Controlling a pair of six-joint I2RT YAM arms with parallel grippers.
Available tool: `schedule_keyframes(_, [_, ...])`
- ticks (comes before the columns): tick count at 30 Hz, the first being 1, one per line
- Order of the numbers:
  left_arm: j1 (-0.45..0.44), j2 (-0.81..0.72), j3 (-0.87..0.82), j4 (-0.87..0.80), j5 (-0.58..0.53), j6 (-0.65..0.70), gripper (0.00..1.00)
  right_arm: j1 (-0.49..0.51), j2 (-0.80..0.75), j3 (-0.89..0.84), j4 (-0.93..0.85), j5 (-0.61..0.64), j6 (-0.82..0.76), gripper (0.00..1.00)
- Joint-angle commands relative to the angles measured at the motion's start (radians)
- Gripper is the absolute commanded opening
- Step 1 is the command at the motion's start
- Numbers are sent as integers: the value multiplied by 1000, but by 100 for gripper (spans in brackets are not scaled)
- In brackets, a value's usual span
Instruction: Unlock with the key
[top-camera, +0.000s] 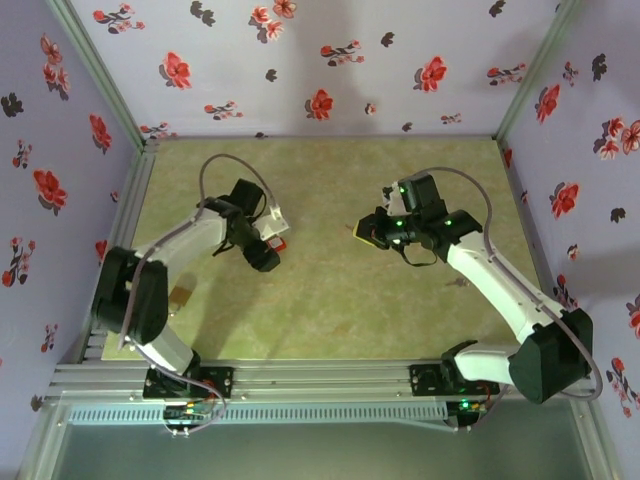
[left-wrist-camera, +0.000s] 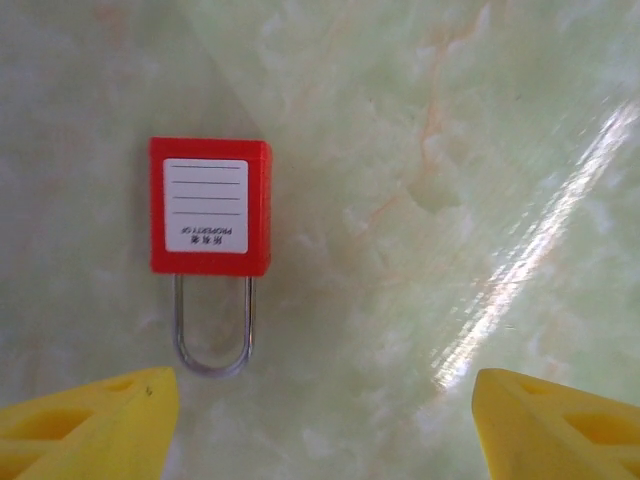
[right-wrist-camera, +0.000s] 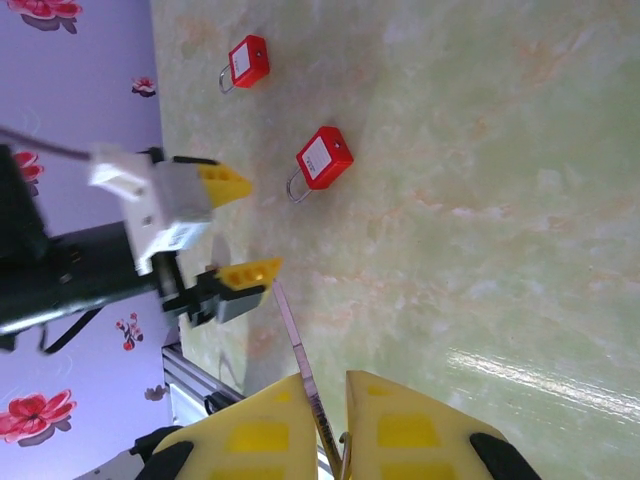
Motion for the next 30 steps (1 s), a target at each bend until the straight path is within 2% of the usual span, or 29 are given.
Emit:
schedule_keyframes(1, [16, 46, 32, 67, 2, 122, 79, -1, 5, 22, -7, -26, -15, 0])
schedule_keyframes(6, [24, 112, 63, 133, -14, 126, 80, 1, -8, 3, 2, -35, -1, 0])
schedule_keyframes(15, [35, 205, 103, 135, -22, 142, 77, 0, -39, -40, 18, -33, 15, 0])
schedule_keyframes(20, [38, 241, 134, 124, -12, 138, 71, 1, -36, -47, 32, -36, 25, 0])
schedule_keyframes(30, [38, 289, 157, 65, 27, 149, 49, 0, -35, -42, 33, -22, 31, 0])
